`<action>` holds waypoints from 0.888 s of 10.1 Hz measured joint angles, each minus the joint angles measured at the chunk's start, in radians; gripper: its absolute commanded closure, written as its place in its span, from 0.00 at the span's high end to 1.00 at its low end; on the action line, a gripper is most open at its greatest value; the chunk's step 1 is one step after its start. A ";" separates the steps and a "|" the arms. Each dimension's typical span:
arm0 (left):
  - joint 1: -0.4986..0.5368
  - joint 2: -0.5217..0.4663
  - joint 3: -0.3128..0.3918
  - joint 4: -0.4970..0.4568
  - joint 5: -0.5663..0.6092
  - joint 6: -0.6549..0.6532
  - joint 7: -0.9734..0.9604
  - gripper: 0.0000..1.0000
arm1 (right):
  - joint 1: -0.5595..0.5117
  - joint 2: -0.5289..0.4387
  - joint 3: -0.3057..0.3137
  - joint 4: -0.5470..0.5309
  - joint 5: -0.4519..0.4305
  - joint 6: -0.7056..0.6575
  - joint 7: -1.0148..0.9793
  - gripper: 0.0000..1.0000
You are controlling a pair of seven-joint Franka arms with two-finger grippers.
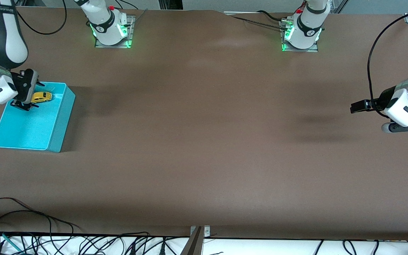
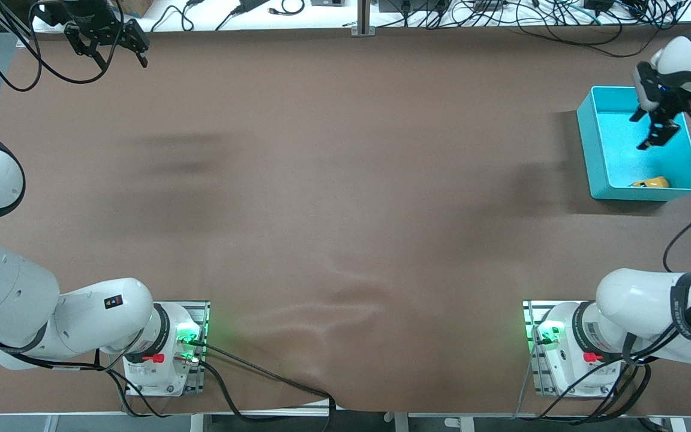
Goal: Wind up and store yellow beetle car
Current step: 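Raise the right gripper up and away from the bin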
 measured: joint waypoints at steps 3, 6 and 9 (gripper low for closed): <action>0.000 0.000 0.000 0.000 0.000 0.000 0.000 1.00 | 0.131 -0.098 0.003 0.018 0.074 -0.056 0.415 1.00; 0.000 0.000 0.000 0.000 0.000 0.000 0.000 1.00 | 0.237 -0.159 0.005 0.074 0.081 -0.132 0.814 1.00; 0.000 0.000 0.000 0.000 0.000 0.000 0.000 1.00 | 0.360 -0.177 0.009 0.166 0.079 -0.157 1.199 1.00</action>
